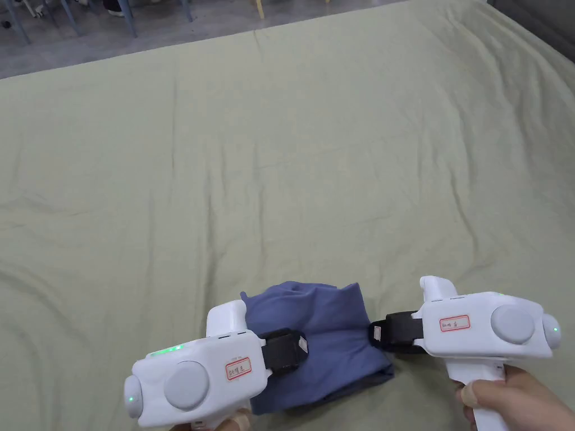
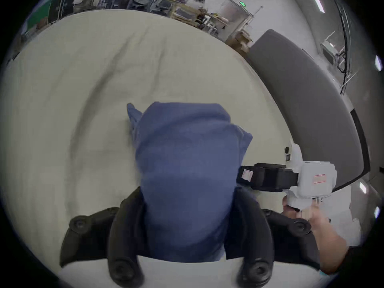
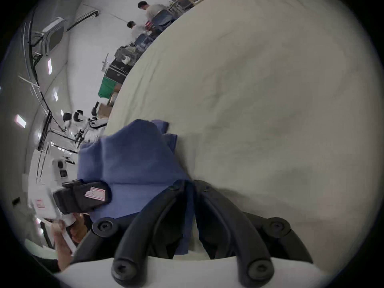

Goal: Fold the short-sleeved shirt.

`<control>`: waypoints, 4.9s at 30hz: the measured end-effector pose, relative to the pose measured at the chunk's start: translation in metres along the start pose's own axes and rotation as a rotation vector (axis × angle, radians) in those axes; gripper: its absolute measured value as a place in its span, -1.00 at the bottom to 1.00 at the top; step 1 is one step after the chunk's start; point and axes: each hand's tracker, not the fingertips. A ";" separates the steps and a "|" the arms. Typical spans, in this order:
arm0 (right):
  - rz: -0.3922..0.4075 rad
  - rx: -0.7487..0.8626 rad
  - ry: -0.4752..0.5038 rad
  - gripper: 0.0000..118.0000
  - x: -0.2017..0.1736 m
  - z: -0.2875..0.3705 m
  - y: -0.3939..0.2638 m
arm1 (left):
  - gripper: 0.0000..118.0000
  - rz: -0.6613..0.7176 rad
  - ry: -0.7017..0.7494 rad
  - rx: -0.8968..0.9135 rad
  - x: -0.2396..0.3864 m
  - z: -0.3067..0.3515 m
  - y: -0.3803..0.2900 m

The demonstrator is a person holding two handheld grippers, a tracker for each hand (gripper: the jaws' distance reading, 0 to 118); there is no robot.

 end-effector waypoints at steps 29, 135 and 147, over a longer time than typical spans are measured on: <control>0.631 0.310 -0.203 -0.68 -0.213 0.141 -0.103 | -0.14 0.010 0.913 -0.300 -0.357 0.189 0.052; 0.600 1.020 -0.412 1.00 -0.287 0.322 0.003 | 1.00 -0.321 0.467 1.005 0.223 0.283 0.027; 0.584 1.040 -0.410 1.00 -0.285 0.324 0.004 | 1.00 -0.322 0.465 1.017 0.224 0.285 0.027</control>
